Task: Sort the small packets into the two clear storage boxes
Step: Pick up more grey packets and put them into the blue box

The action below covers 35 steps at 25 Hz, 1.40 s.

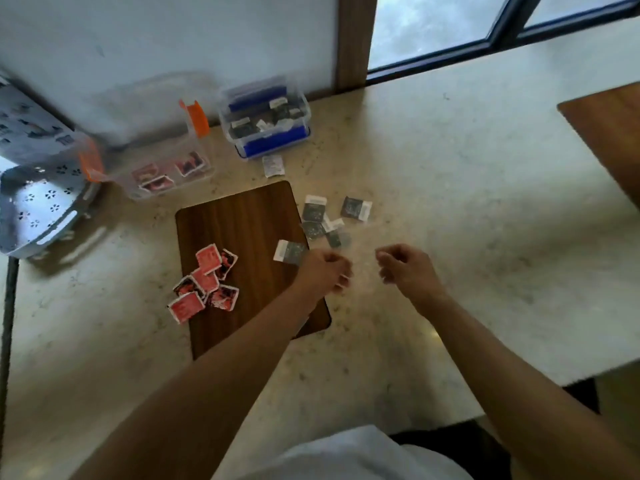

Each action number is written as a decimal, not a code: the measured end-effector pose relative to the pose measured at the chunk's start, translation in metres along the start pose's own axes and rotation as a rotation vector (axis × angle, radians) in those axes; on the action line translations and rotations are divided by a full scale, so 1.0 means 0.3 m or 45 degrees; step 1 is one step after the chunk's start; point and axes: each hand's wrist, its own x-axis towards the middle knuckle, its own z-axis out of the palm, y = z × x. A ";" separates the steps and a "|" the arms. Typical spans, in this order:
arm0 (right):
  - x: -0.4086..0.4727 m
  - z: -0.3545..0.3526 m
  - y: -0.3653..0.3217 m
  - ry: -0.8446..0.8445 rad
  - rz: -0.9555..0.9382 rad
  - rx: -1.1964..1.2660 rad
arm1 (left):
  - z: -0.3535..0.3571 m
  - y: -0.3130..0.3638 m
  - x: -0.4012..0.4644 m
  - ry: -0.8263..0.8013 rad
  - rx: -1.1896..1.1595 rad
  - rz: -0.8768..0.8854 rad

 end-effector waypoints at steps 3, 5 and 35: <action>-0.193 -0.144 0.220 0.097 0.101 -0.069 | 0.204 -0.154 -0.115 -0.167 0.246 -0.067; -0.275 -0.202 0.320 0.142 0.125 -0.150 | 0.285 -0.217 -0.173 -0.211 0.378 -0.057; -0.058 0.073 0.128 -0.043 -0.461 -1.013 | 0.019 -0.130 -0.115 0.187 0.782 0.088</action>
